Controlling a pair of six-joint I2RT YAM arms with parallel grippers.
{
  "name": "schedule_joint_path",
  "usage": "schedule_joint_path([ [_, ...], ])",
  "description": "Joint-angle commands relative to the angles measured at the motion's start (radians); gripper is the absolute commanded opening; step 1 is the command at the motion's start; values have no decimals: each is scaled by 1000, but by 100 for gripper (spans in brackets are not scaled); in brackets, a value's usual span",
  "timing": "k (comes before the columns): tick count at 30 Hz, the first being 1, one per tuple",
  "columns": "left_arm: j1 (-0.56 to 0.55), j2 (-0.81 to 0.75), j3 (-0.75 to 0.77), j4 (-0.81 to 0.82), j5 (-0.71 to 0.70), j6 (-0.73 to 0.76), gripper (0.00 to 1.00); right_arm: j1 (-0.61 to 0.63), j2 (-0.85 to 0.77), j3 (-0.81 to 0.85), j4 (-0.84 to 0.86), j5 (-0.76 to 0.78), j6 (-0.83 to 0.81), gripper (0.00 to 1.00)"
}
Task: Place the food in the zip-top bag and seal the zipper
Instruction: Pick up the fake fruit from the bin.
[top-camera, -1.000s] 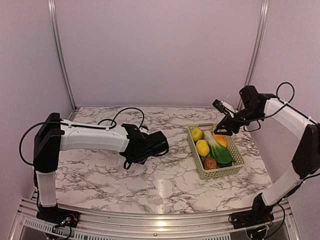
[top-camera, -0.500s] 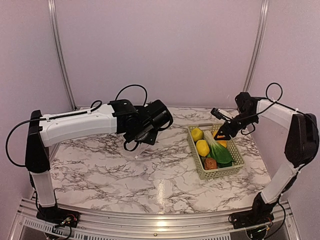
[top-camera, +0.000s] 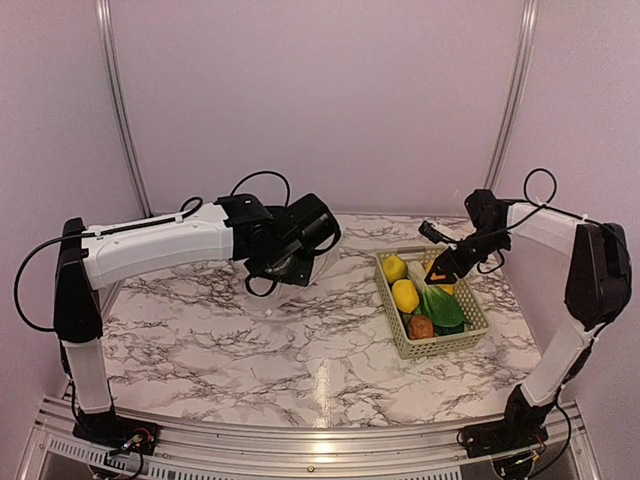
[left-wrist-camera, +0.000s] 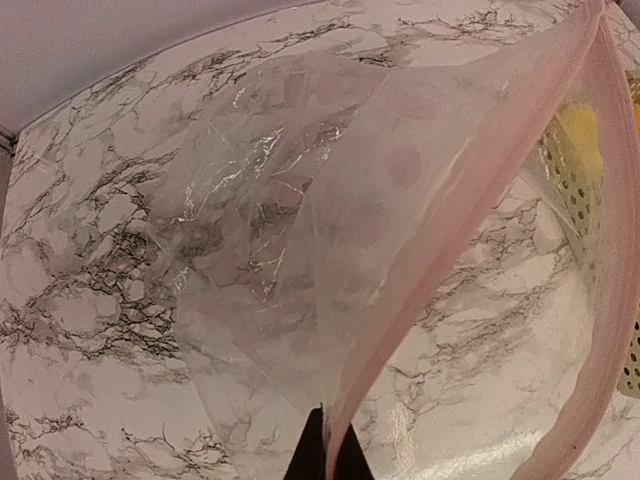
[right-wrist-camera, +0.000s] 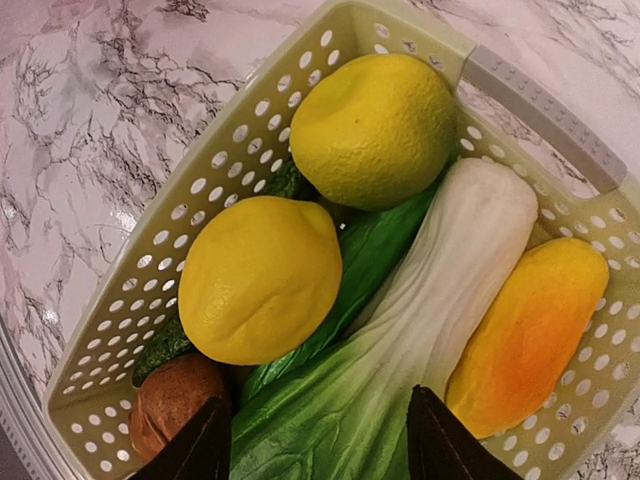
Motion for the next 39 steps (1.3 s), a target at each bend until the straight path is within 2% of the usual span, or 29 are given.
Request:
schedule_joint_path([
  [1,20,2,2,-11,28,-21,0,13,-6,-13,6,-34,6,57],
  [2,23,3,1,-9,34,-20,0,18,-4,-14,-5,-59,-9,60],
  [4,29,1,-1,-5,46,-23,0,37,3,-17,-21,-96,-29,76],
  [6,37,-2,-3,2,61,-28,0,63,21,-14,-19,-103,-17,82],
  [19,64,-52,-46,58,114,-49,0,110,146,13,70,-67,121,85],
  [26,68,-62,-72,94,128,-63,0,123,157,10,132,-38,168,82],
  [33,70,-56,-72,111,144,-62,0,132,137,-2,140,50,168,65],
  [39,71,-51,-73,130,159,-65,0,132,98,-37,125,-8,155,48],
])
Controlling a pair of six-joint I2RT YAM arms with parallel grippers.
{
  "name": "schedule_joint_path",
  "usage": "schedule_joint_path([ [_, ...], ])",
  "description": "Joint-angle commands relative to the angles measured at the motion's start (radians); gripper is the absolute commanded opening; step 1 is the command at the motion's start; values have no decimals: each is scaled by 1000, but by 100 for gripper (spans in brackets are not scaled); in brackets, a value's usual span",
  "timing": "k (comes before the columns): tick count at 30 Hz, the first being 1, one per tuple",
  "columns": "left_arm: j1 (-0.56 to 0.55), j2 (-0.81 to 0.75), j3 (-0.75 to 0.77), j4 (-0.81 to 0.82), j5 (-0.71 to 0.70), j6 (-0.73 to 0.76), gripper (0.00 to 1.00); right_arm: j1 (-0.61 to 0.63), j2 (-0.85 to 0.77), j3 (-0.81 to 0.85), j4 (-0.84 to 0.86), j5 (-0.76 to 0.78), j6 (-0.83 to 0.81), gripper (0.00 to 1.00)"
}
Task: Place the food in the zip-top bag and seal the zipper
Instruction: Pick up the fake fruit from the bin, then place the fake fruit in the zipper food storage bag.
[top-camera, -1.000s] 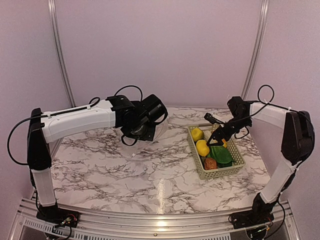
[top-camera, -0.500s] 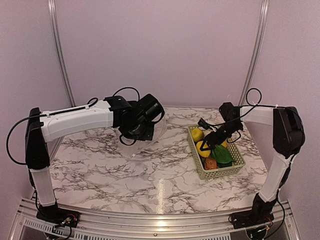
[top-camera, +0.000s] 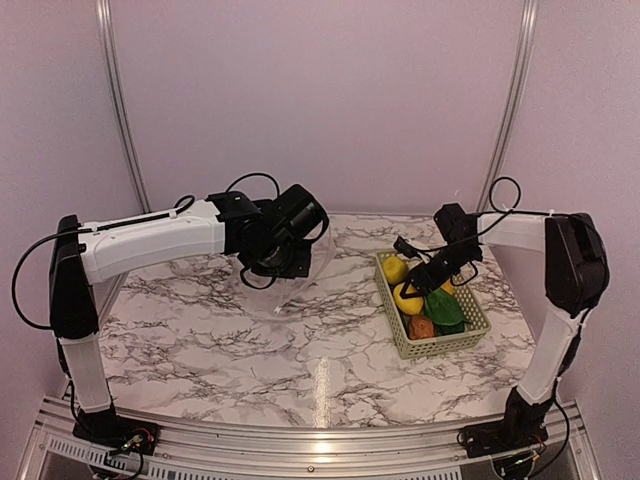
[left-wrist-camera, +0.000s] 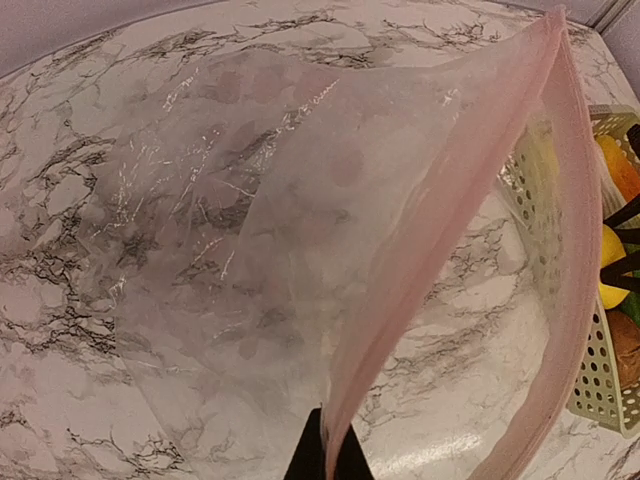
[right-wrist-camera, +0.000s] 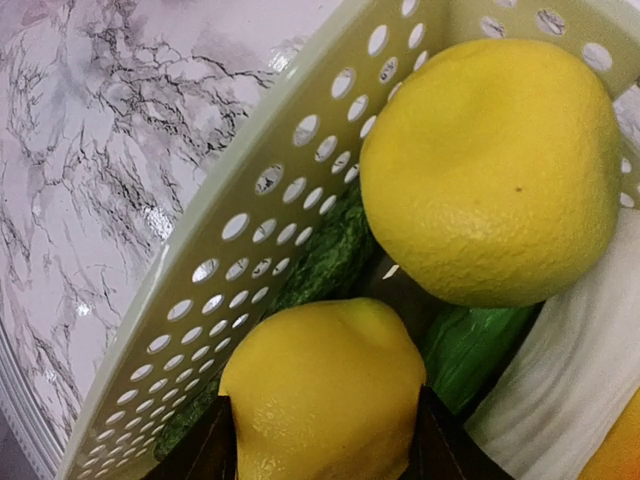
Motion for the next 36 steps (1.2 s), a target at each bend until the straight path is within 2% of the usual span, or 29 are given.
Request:
schedule_joint_path([
  [1,7,-23,-17,19,20,-9,0,4,-55,-17,-2,-12,-13,47],
  [6,8,-18,-20,21,42,-15,0,-5,-132,15,-44,-45,-30,43],
  [13,14,-12,-5,36,83,-11,0,-23,-168,41,-156,-133,-164,41],
  [16,16,-20,-26,72,104,-7,0,-23,-161,149,-202,-103,-178,41],
  [21,23,-21,-29,107,114,-32,0,10,-150,366,-237,-139,-190,41],
  [24,23,-26,-29,153,120,-38,0,43,-142,501,-216,-214,-134,41],
  [28,25,-39,-37,247,141,-28,0,96,-120,583,-131,-327,14,40],
  [36,25,-75,-31,406,169,16,0,263,-82,667,17,-301,166,41],
])
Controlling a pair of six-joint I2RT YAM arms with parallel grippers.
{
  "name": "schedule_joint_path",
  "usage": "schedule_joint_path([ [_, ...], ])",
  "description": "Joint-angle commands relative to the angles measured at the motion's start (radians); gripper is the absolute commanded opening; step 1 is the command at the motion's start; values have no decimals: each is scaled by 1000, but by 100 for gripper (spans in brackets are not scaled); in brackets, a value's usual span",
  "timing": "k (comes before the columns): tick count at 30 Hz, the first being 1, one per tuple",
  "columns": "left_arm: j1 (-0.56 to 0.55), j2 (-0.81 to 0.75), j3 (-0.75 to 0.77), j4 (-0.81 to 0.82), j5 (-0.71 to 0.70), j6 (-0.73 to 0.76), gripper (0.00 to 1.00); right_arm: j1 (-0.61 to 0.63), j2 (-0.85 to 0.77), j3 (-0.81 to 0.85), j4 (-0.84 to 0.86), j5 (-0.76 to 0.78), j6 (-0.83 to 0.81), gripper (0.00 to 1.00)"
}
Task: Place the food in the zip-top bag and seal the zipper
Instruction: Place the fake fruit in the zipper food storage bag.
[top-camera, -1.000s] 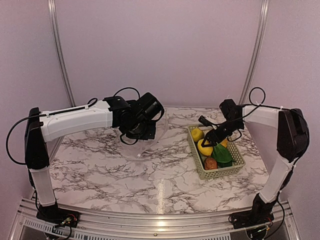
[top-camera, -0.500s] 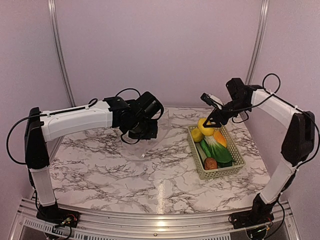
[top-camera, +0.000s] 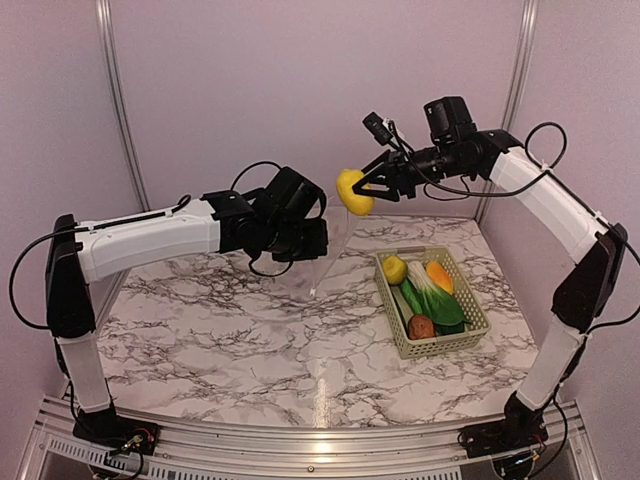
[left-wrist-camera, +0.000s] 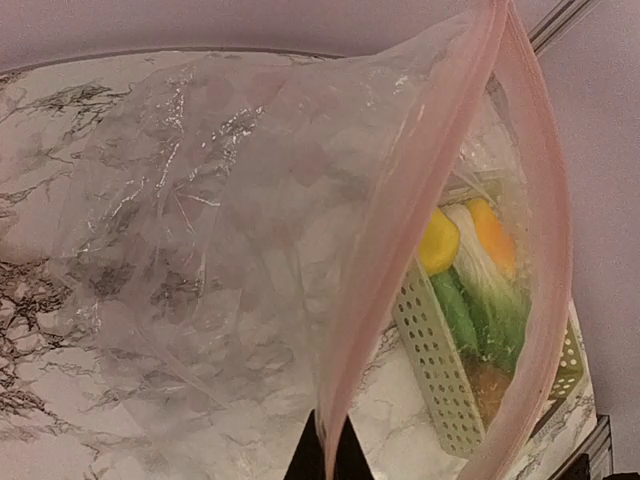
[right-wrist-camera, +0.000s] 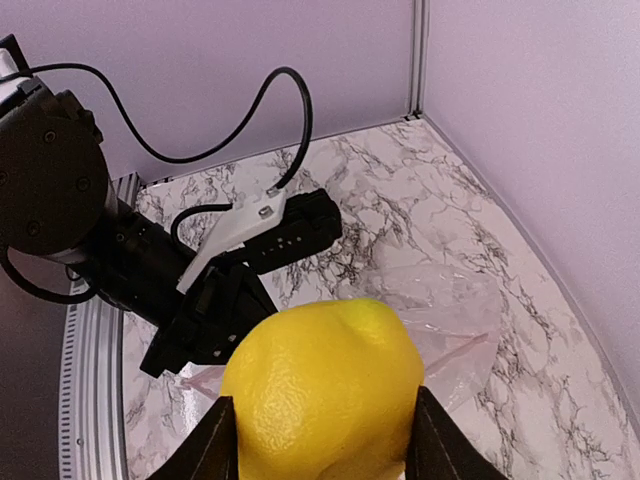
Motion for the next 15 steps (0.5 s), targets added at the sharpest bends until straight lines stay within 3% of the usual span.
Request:
schedule_joint_path([
  [1,4,-66,-4,127,23,37,0,68,22,27,132,4,162,41],
  [9,4,-111,-66,283,100,59,0,80,68,45,235,-7,280,42],
  [15,10,-113,-71,265,95,51,0,83,55,70,267,-63,320,42],
])
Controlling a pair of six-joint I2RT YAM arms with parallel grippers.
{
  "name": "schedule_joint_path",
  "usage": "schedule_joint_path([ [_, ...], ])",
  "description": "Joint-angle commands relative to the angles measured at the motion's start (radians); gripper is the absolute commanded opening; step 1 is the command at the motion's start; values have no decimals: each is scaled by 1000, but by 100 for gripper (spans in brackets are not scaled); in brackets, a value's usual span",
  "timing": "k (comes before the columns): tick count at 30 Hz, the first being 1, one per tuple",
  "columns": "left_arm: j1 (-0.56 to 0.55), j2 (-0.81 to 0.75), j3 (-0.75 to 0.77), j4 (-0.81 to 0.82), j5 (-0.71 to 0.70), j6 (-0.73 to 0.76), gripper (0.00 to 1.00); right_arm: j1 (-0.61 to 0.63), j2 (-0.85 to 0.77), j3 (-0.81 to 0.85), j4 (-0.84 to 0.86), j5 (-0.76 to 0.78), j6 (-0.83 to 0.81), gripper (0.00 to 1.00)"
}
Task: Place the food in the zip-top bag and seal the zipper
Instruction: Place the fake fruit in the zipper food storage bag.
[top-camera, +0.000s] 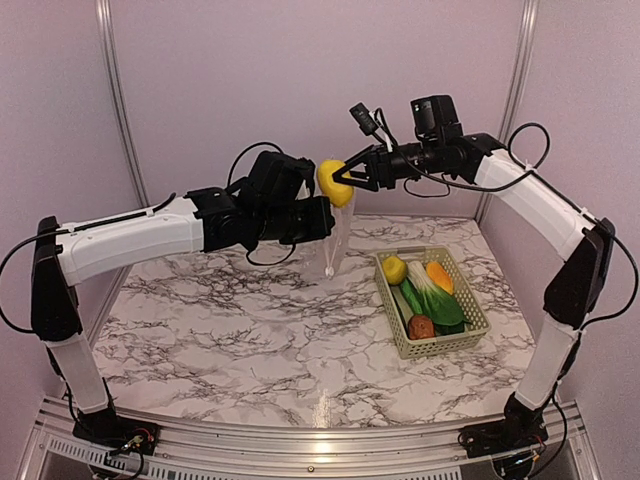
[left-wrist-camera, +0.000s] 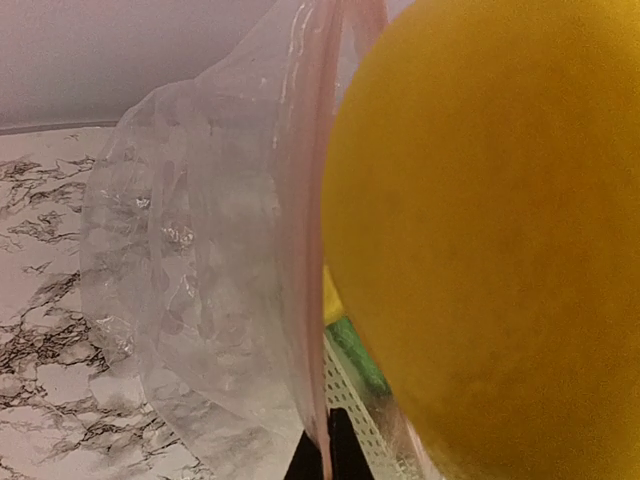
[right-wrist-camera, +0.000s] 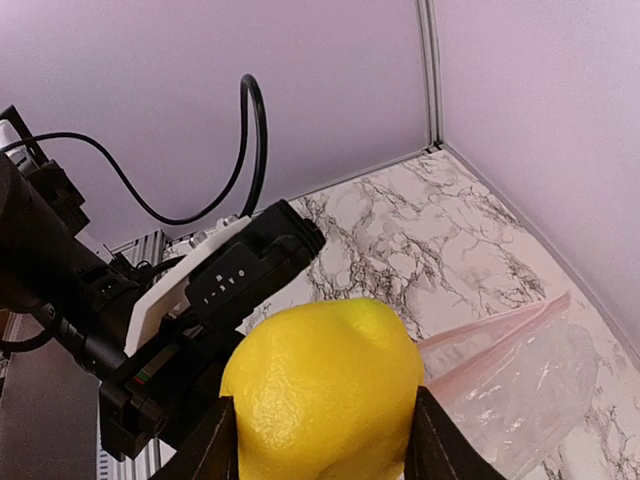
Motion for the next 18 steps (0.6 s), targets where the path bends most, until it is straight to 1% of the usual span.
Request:
schedule_joint_path([
  [1,13,-31,-27,27,17,3,0,7,-12,59,65,-52,63,42],
  [8,37,-43,-74,67,47,-41,0,7,-40,1,107,-105,109,43],
  [14,40,-63,-105,142,102,-28,0,7,-31,-29,114,-79,107,43],
  [18,40,-77,-127,202,145,-13,0,10,-23,-44,147,-101,161,43],
])
